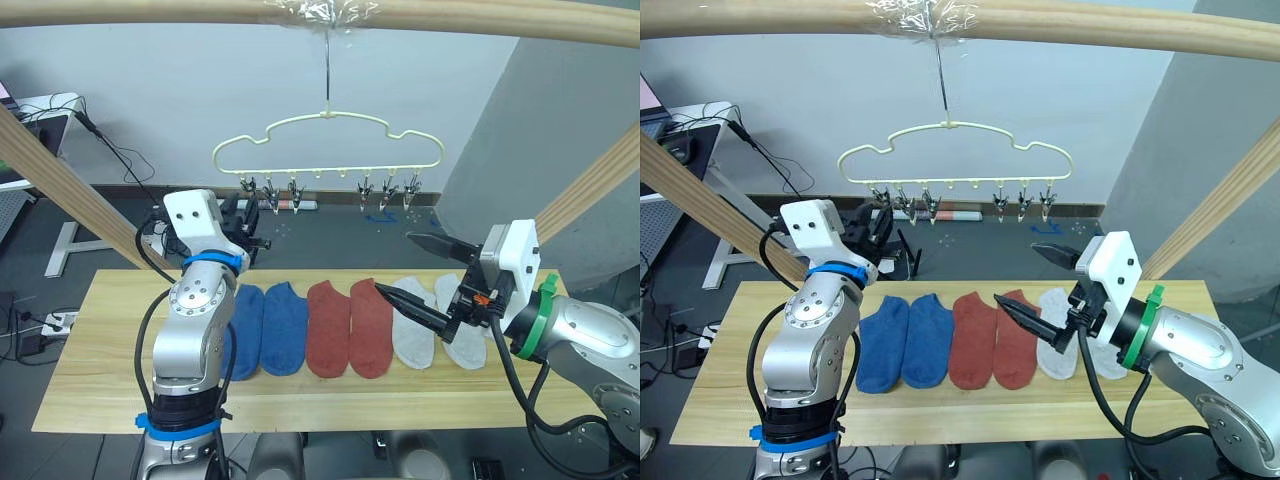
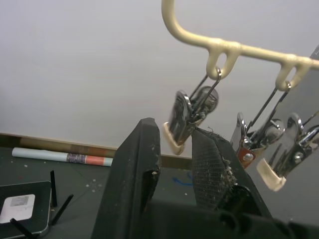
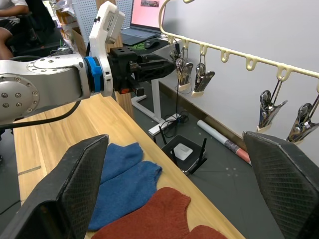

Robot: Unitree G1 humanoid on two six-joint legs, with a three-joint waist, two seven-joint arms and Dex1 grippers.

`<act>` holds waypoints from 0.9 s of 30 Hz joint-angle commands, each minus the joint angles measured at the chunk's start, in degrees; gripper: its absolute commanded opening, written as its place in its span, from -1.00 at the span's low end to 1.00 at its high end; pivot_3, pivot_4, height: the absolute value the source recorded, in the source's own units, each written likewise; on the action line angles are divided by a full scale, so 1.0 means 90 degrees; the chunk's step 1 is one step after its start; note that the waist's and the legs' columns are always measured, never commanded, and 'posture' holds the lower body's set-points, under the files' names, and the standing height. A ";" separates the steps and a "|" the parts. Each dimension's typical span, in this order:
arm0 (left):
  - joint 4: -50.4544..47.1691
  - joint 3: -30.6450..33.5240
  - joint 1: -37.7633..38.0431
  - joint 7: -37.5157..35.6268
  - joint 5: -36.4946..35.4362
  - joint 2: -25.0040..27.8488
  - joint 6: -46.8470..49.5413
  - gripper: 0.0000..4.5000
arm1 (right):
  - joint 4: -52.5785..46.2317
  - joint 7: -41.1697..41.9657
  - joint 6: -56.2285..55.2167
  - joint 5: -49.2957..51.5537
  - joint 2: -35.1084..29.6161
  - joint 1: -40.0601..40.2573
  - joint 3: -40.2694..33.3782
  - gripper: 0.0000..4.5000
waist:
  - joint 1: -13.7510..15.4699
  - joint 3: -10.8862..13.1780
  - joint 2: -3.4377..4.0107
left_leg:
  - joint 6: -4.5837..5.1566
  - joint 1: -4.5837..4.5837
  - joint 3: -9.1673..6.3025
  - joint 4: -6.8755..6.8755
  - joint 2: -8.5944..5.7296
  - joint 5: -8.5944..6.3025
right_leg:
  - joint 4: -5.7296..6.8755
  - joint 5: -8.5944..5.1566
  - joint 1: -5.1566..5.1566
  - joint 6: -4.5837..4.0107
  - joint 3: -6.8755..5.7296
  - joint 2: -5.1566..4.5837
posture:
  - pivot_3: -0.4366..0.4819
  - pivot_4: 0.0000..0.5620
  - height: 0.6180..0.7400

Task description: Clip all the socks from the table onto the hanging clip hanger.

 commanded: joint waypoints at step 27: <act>0.0129 0.0013 -0.0508 0.0039 -0.0036 -0.0103 -0.0196 -0.40 | -0.0283 -0.0094 -0.0080 0.0086 -0.0007 0.0139 0.0005 1.00 | 0.0000 0.0000 -0.0001 | 0.0000 -0.0002 0.0001 0.0000 -0.0001 0.0000 | -0.0002 0.0000 0.0000 0.0001 0.0000 0.0000 | -0.59 0.04 1.00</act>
